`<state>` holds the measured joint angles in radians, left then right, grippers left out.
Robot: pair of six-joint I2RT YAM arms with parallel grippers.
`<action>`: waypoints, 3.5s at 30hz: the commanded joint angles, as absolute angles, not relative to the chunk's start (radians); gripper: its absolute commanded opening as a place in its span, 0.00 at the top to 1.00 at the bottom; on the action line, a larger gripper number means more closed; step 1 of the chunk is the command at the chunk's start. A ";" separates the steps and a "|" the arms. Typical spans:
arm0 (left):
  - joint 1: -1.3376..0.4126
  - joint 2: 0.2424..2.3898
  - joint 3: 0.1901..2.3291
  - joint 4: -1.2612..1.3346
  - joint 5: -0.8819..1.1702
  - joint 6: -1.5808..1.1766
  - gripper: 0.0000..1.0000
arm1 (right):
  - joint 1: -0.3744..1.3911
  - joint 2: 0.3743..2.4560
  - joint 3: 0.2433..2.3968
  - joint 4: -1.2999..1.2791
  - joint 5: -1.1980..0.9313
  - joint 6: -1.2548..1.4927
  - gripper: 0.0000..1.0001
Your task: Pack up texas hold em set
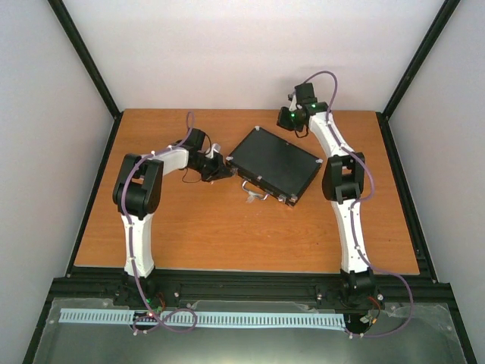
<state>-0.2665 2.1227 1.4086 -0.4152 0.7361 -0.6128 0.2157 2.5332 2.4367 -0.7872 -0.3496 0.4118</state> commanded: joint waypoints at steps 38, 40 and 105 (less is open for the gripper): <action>-0.261 2.356 1.523 -0.241 0.691 -0.711 0.99 | 0.285 2.607 2.283 -0.838 -0.802 0.302 0.97; -0.261 2.350 1.528 -0.258 0.689 -0.700 0.99 | 0.289 2.607 2.297 -0.840 -0.770 0.313 0.97; -0.770 2.171 1.651 -0.567 0.793 -0.192 0.99 | 0.163 2.089 1.517 -0.754 -0.280 0.216 0.97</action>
